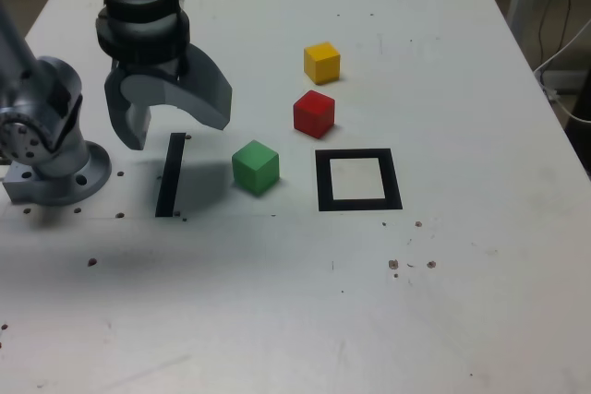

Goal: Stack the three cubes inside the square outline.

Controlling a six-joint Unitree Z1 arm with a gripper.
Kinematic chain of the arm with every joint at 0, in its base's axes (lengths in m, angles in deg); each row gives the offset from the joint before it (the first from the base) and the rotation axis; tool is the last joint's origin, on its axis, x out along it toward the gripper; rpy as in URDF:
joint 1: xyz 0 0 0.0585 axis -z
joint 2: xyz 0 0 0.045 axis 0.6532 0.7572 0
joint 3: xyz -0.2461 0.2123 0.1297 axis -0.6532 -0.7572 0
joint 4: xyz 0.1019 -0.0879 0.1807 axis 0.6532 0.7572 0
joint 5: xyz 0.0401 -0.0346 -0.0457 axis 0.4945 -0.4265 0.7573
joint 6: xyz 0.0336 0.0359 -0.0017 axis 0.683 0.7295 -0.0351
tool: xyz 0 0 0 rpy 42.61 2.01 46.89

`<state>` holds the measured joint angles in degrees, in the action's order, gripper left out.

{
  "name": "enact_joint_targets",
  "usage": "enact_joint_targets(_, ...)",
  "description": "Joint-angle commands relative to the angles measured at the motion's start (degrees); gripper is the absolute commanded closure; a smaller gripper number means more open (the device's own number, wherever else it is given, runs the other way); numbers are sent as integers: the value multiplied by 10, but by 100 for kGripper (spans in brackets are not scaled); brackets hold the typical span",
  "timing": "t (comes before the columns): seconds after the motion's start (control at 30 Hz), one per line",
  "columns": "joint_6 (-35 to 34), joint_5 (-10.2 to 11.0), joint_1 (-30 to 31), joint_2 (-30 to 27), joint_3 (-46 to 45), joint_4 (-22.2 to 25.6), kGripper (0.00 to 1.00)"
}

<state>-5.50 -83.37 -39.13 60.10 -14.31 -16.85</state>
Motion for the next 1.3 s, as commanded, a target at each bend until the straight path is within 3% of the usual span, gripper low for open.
enact_joint_targets(0.0,-1,1,-2,-3,1,2,1)
enact_joint_targets(0.4,-1,5,-2,2,3,6,1)
enact_joint_targets(0.63,18,28,-2,24,75,35,1)
enact_joint_targets(0.87,105,64,-7,81,193,77,2)
enact_joint_targets(1.27,295,117,-70,184,284,59,6)
